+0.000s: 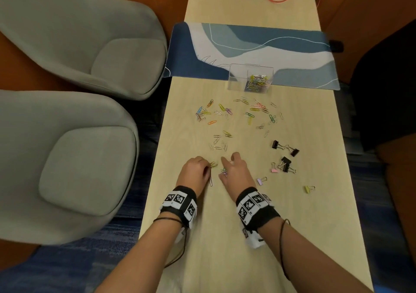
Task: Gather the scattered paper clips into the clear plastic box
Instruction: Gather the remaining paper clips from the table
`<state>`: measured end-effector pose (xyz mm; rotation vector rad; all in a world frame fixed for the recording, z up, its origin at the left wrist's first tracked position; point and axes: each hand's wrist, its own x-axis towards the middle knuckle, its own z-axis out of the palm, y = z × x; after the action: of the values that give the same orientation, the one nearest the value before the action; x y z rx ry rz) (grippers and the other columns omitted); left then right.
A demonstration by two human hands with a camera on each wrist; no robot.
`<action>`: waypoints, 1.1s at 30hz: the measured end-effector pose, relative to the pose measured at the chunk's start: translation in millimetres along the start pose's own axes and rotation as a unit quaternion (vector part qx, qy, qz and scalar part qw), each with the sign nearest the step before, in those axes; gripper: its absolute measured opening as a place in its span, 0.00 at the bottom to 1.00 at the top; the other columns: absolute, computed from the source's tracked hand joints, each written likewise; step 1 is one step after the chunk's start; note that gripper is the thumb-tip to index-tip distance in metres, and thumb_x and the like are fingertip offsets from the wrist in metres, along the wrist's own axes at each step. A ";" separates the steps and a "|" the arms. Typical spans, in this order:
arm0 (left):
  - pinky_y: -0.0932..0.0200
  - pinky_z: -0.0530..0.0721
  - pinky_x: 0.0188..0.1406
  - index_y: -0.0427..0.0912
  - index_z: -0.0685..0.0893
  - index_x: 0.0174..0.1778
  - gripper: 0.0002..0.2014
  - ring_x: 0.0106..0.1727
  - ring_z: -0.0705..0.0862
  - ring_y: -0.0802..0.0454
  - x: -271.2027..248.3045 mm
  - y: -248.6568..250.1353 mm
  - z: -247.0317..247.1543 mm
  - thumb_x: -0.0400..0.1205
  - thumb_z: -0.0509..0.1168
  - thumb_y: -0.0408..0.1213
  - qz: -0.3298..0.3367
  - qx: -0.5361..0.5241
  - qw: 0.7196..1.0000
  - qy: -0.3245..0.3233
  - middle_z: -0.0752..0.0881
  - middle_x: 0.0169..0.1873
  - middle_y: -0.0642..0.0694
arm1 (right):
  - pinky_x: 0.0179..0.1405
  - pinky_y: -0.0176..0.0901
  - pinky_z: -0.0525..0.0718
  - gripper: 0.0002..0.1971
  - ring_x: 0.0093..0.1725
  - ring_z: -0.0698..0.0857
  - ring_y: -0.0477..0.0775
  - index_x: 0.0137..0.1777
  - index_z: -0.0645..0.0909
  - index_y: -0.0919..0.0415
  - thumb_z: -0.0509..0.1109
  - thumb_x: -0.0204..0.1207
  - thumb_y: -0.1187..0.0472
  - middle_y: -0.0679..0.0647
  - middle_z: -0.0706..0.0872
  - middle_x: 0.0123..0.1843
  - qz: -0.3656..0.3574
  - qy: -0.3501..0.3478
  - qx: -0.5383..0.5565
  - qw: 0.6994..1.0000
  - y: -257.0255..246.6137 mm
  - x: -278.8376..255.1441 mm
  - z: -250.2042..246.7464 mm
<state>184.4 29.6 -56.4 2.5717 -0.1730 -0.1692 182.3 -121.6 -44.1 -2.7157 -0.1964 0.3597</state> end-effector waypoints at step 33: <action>0.68 0.86 0.39 0.36 0.91 0.35 0.04 0.30 0.86 0.60 100.8 30.4 -47.8 0.69 0.78 0.25 -0.126 -0.328 0.933 0.082 0.91 0.32 0.44 | 0.48 0.42 0.89 0.04 0.40 0.91 0.50 0.34 0.91 0.60 0.83 0.61 0.66 0.52 0.92 0.37 0.240 0.014 0.405 0.882 76.9 93.6 -107.5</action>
<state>288.3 13.0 -8.5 1.9163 0.2431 -0.0841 308.1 -213.3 0.2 -1.8908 0.5381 0.4166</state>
